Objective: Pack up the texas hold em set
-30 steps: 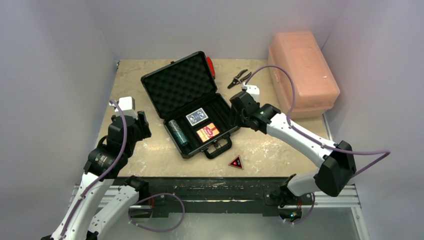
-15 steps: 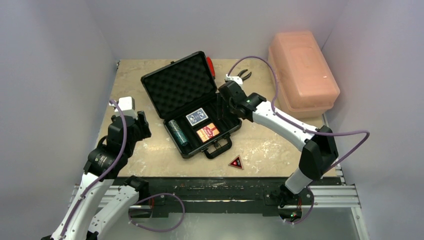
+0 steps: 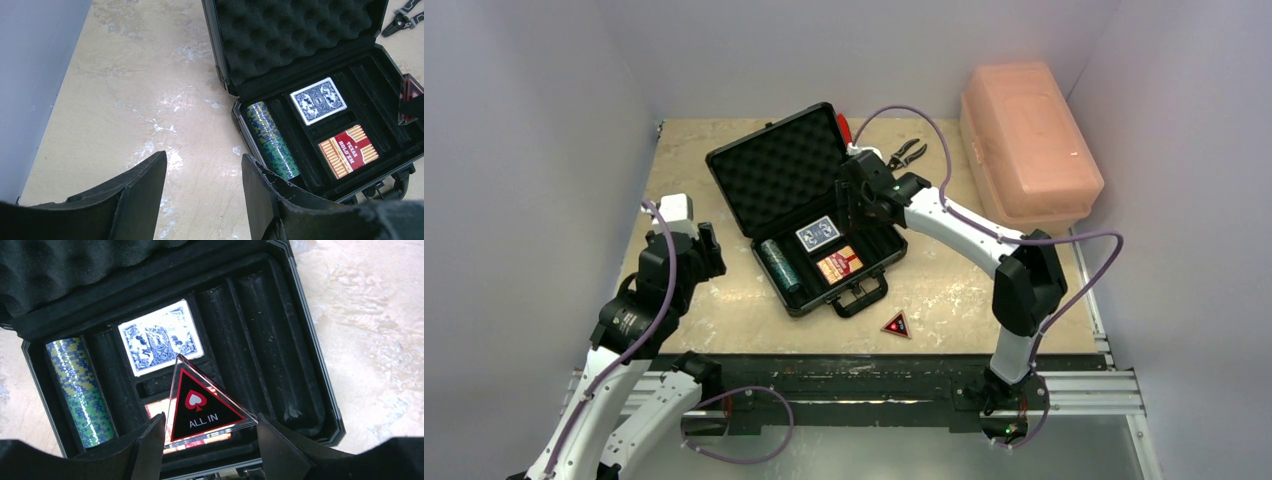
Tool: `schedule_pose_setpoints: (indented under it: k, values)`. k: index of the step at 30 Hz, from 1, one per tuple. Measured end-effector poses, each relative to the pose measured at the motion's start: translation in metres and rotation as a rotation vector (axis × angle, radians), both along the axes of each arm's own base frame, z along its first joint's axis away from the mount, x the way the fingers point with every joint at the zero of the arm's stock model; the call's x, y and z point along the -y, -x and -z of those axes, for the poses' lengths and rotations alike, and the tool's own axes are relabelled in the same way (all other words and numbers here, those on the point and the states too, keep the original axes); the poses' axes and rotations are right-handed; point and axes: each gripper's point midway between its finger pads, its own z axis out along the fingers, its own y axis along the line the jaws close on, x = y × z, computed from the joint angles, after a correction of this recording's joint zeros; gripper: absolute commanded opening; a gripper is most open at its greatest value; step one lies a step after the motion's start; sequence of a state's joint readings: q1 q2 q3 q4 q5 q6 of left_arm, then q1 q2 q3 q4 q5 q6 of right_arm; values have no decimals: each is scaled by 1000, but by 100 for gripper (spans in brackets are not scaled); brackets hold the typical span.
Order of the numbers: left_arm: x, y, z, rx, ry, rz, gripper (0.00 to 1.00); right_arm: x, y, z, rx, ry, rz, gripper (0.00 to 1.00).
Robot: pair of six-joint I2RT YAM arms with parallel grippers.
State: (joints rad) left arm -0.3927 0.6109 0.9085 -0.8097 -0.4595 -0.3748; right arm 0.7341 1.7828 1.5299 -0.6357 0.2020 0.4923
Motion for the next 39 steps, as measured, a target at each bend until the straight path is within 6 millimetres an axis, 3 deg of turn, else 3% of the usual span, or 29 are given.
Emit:
schedule_pose_setpoints:
  k: [20, 30, 39]
  values:
    - [1, 1, 0, 2, 6, 8, 57, -62, -25, 37, -63, 32, -42, 34]
    - [2, 1, 0, 1, 7, 11, 57, -72, -25, 68, -130, 64, -17, 34]
    - [3, 1, -1, 2, 10, 15, 57, -77, -29, 71, -142, 57, 11, 36]
